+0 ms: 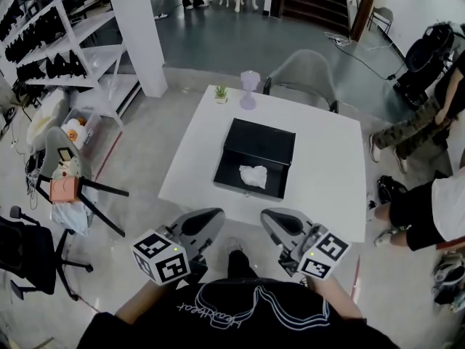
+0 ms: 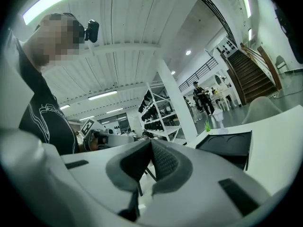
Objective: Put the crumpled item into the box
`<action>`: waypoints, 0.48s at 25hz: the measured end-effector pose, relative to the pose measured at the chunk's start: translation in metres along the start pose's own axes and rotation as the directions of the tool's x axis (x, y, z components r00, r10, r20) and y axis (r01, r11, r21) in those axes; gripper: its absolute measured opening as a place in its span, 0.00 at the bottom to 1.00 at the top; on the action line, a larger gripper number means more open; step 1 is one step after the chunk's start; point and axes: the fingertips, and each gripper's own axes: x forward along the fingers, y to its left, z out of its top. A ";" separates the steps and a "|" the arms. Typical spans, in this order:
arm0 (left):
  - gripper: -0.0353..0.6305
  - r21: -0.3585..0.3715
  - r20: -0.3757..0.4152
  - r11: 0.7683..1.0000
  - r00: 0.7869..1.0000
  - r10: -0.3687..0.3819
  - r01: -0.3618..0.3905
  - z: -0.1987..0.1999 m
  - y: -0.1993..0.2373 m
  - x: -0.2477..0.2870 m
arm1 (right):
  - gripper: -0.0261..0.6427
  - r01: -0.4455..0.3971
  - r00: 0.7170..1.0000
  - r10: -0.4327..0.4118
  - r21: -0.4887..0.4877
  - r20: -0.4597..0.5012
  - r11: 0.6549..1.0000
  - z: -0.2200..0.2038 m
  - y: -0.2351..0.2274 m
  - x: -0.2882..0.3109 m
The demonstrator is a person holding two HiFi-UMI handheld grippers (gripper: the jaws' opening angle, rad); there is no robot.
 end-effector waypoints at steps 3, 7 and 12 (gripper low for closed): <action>0.06 -0.004 -0.003 1.000 1.000 0.005 -0.005 0.000 0.002 0.000 | 0.04 0.006 1.000 -0.006 0.000 -0.001 1.000 -0.001 -0.002 0.000; 0.06 -0.001 0.004 1.000 1.000 0.004 -0.004 0.005 0.004 0.002 | 0.04 0.012 1.000 -0.013 -0.008 -0.013 1.000 0.002 -0.005 0.002; 0.06 0.002 0.001 1.000 1.000 -0.001 0.001 0.008 0.007 0.007 | 0.04 0.019 1.000 -0.019 -0.018 -0.020 1.000 0.006 -0.010 0.004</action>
